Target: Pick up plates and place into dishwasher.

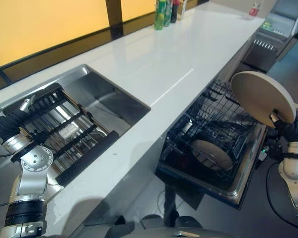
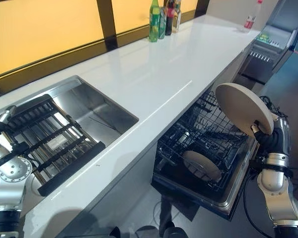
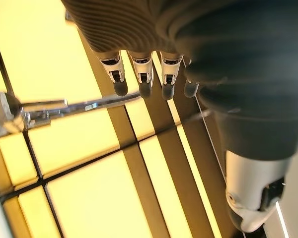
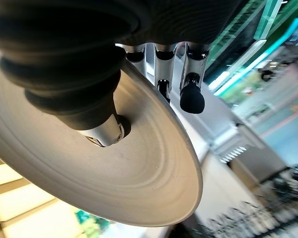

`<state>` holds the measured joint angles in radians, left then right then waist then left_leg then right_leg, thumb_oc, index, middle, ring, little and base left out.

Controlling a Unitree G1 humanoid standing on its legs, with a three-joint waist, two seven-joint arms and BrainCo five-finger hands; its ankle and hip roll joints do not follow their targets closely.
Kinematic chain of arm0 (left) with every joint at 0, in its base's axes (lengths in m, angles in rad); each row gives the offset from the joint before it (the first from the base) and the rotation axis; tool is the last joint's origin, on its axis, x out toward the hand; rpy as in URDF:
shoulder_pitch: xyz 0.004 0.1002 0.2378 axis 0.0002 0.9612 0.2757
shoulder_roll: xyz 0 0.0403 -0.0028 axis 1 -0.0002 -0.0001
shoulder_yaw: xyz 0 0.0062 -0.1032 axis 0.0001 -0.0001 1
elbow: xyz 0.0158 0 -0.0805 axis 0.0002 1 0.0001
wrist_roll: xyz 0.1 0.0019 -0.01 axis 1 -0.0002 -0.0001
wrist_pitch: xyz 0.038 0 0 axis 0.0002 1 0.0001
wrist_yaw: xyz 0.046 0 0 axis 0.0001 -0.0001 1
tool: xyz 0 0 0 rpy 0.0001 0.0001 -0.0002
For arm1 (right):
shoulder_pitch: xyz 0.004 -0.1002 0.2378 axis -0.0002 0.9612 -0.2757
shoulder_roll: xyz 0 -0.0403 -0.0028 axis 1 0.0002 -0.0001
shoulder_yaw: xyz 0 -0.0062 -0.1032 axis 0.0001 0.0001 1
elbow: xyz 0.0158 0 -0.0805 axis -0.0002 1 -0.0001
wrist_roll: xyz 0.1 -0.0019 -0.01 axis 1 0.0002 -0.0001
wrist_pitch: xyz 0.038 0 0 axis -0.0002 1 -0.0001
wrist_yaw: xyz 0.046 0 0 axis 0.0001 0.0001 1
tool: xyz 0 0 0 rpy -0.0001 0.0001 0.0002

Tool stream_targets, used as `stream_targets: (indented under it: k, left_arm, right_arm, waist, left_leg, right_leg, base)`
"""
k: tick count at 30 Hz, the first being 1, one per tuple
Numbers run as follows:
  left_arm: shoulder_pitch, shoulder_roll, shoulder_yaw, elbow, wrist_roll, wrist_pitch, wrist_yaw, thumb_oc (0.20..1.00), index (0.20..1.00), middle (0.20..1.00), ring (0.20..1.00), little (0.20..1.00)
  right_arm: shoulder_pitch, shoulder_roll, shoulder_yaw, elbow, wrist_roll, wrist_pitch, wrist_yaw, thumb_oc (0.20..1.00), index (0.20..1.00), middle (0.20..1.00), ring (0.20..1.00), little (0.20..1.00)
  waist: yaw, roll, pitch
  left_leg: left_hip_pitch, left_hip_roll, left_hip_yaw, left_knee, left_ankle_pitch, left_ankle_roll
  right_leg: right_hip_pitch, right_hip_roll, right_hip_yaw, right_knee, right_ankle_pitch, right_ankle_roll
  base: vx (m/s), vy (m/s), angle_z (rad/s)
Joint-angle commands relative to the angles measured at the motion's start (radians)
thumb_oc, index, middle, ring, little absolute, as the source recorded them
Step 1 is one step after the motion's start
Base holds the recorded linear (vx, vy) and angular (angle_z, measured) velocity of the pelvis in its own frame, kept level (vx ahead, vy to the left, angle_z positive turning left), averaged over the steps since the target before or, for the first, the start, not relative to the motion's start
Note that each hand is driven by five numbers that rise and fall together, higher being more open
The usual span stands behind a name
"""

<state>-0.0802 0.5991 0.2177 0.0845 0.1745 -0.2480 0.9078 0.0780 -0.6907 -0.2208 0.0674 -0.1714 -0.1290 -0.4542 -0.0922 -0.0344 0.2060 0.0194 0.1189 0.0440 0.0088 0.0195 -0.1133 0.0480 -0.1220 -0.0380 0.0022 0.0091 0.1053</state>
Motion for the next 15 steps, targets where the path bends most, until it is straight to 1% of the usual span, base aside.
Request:
stream_targets:
  k: [1, 5, 8, 14, 15]
  left_arm:
    - [-0.084, 0.054, -0.011, -0.021, 0.029, 0.020, 0.032, 1.000, 1.000, 1.000, 1.000, 1.000]
    - [-0.144, 0.064, -0.061, 0.005, 0.013, 0.032, 0.094, 1.000, 1.000, 1.000, 1.000, 1.000]
    - [-0.167, 0.068, -0.083, 0.006, 0.018, 0.041, 0.121, 1.000, 1.000, 1.000, 1.000, 1.000]
    - [-0.247, 0.074, -0.140, 0.036, 0.015, 0.062, 0.210, 1.000, 1.000, 1.000, 1.000, 1.000]
    - [-0.256, 0.075, -0.142, 0.041, 0.013, 0.063, 0.214, 1.000, 1.000, 1.000, 1.000, 1.000]
  right_arm:
    - [-0.114, -0.076, 0.011, -0.007, -0.022, 0.017, -0.058, 0.200, 0.200, 0.200, 0.200, 0.200]
    - [-0.218, -0.117, 0.076, 0.068, -0.023, 0.049, -0.099, 0.200, 0.200, 0.200, 0.200, 0.200]
    - [-0.273, -0.143, 0.108, 0.112, -0.008, 0.055, -0.117, 0.200, 0.200, 0.200, 0.200, 0.200]
    - [-0.421, -0.222, 0.200, 0.225, -0.004, 0.055, -0.154, 0.200, 0.200, 0.200, 0.200, 0.200]
    - [-0.438, -0.231, 0.210, 0.237, -0.006, 0.057, -0.153, 0.200, 0.200, 0.200, 0.200, 0.200]
  waist:
    - [0.006, -0.022, -0.014]
    - [0.002, 0.021, 0.052]
    - [-0.002, 0.042, 0.094]
    - [-0.017, 0.095, 0.172]
    - [-0.019, 0.101, 0.175]
  left_leg:
    - [-0.045, 0.055, -0.008, 0.111, -0.092, 0.012]
    - [-0.103, 0.079, -0.030, 0.094, -0.051, -0.009]
    - [-0.153, 0.087, -0.046, 0.105, -0.031, -0.020]
    - [-0.278, 0.072, -0.058, 0.143, -0.001, -0.034]
    - [-0.291, 0.071, -0.058, 0.146, 0.002, -0.035]
  right_leg:
    - [-0.120, -0.089, 0.043, 0.070, 0.039, 0.094]
    - [-0.169, -0.062, 0.035, 0.078, 0.021, 0.066]
    - [-0.216, -0.054, 0.026, 0.104, 0.011, 0.052]
    - [-0.349, -0.054, 0.027, 0.171, -0.001, 0.033]
    - [-0.364, -0.053, 0.028, 0.178, -0.002, 0.032]
  base:
    - [-0.24, -0.128, 0.07]
    - [-0.26, -0.087, 0.07]
    - [-0.20, -0.081, 0.09]
    - [-0.19, 0.000, 0.05]
    - [-0.17, 0.015, -0.01]
